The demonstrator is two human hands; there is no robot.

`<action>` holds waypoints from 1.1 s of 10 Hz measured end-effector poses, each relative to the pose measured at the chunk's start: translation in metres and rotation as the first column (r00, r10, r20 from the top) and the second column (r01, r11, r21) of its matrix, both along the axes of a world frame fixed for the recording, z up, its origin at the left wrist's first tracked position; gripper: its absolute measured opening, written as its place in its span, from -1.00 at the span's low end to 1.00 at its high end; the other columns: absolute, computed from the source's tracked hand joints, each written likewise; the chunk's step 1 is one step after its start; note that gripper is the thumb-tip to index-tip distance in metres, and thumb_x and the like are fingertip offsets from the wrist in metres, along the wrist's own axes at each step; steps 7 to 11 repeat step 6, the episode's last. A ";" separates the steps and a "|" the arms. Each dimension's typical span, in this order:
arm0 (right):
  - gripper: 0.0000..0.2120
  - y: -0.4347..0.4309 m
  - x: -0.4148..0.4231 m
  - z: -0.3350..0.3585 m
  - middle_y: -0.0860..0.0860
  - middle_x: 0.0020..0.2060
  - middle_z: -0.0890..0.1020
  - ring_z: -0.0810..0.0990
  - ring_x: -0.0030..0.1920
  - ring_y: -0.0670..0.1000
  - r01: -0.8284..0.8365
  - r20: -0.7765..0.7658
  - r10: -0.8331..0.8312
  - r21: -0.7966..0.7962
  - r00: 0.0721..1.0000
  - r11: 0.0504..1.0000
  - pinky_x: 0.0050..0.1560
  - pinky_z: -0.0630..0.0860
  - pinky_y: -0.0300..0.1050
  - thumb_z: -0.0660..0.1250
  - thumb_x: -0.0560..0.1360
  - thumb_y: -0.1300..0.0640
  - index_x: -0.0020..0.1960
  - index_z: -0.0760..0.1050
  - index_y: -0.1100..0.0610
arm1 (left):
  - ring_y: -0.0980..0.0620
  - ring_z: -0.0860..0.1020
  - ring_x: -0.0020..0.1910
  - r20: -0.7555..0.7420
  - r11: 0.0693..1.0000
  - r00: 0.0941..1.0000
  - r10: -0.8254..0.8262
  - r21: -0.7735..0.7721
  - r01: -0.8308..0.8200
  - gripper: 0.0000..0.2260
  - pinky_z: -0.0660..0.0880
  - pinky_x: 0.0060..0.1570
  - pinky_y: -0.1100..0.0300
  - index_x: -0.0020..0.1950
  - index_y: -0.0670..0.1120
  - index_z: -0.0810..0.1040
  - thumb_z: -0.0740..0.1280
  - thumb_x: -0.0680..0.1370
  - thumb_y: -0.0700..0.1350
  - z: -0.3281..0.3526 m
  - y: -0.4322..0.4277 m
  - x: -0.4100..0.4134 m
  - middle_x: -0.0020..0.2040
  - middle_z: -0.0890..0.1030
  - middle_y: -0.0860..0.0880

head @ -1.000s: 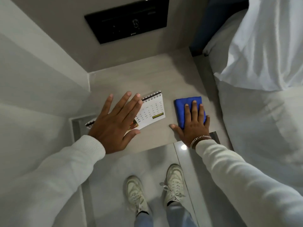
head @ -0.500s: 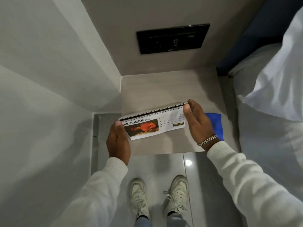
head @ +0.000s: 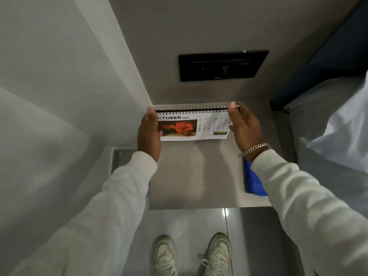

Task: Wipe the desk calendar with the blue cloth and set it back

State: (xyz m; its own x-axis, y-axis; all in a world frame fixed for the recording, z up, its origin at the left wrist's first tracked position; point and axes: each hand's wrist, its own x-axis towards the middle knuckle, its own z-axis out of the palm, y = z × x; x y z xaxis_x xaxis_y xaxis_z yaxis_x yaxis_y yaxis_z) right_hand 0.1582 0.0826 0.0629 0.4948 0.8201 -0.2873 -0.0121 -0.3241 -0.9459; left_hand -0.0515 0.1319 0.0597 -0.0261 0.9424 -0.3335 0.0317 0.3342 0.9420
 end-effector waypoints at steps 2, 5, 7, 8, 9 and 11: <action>-0.35 0.046 0.010 -0.008 0.05 0.17 0.64 0.59 0.18 0.06 -0.029 0.051 0.031 -0.046 0.998 0.999 0.30 0.48 0.18 0.25 0.36 -0.38 0.19 0.50 0.11 | 0.12 0.50 0.12 -0.055 0.998 0.997 -0.046 -0.055 0.043 -0.57 0.46 0.23 -0.02 0.09 0.16 0.47 0.03 0.47 0.37 -0.003 0.049 0.011 0.20 0.56 0.07; -0.31 0.060 0.019 0.017 0.09 0.45 0.41 0.41 0.40 0.03 -0.025 0.106 0.033 -0.074 0.994 0.997 0.45 0.32 0.02 0.32 0.49 -0.20 0.47 0.28 0.15 | -0.17 0.50 0.32 -0.225 0.998 0.973 -0.050 -0.053 0.039 -0.48 0.36 0.40 -0.13 0.26 -0.06 0.47 0.03 0.58 0.29 0.011 0.068 0.016 0.32 0.54 -0.15; -0.36 0.032 0.021 0.067 0.07 0.45 0.40 0.38 0.43 0.03 0.041 0.092 -0.061 0.205 0.994 0.978 0.31 0.43 -0.19 0.40 0.49 0.01 0.49 0.25 0.09 | -0.12 0.34 0.48 -0.395 0.991 0.917 -0.061 0.085 0.103 -0.43 0.20 0.47 0.12 0.49 -0.11 0.30 0.16 0.59 0.20 0.044 0.056 0.018 0.50 0.37 -0.15; -0.36 0.032 0.021 0.067 0.07 0.45 0.40 0.38 0.43 0.03 0.041 0.092 -0.061 0.205 0.994 0.978 0.31 0.43 -0.19 0.40 0.49 0.01 0.49 0.25 0.09 | -0.12 0.34 0.48 -0.395 0.991 0.917 -0.061 0.085 0.103 -0.43 0.20 0.47 0.12 0.49 -0.11 0.30 0.16 0.59 0.20 0.044 0.056 0.018 0.50 0.37 -0.15; -0.36 0.032 0.021 0.067 0.07 0.45 0.40 0.38 0.43 0.03 0.041 0.092 -0.061 0.205 0.994 0.978 0.31 0.43 -0.19 0.40 0.49 0.01 0.49 0.25 0.09 | -0.12 0.34 0.48 -0.395 0.991 0.917 -0.061 0.085 0.103 -0.43 0.20 0.47 0.12 0.49 -0.11 0.30 0.16 0.59 0.20 0.044 0.056 0.018 0.50 0.37 -0.15; -0.36 0.032 0.021 0.067 0.07 0.45 0.40 0.38 0.43 0.03 0.041 0.092 -0.061 0.205 0.994 0.978 0.31 0.43 -0.19 0.40 0.49 0.01 0.49 0.25 0.09 | -0.12 0.34 0.48 -0.395 0.991 0.917 -0.061 0.085 0.103 -0.43 0.20 0.47 0.12 0.49 -0.11 0.30 0.16 0.59 0.20 0.044 0.056 0.018 0.50 0.37 -0.15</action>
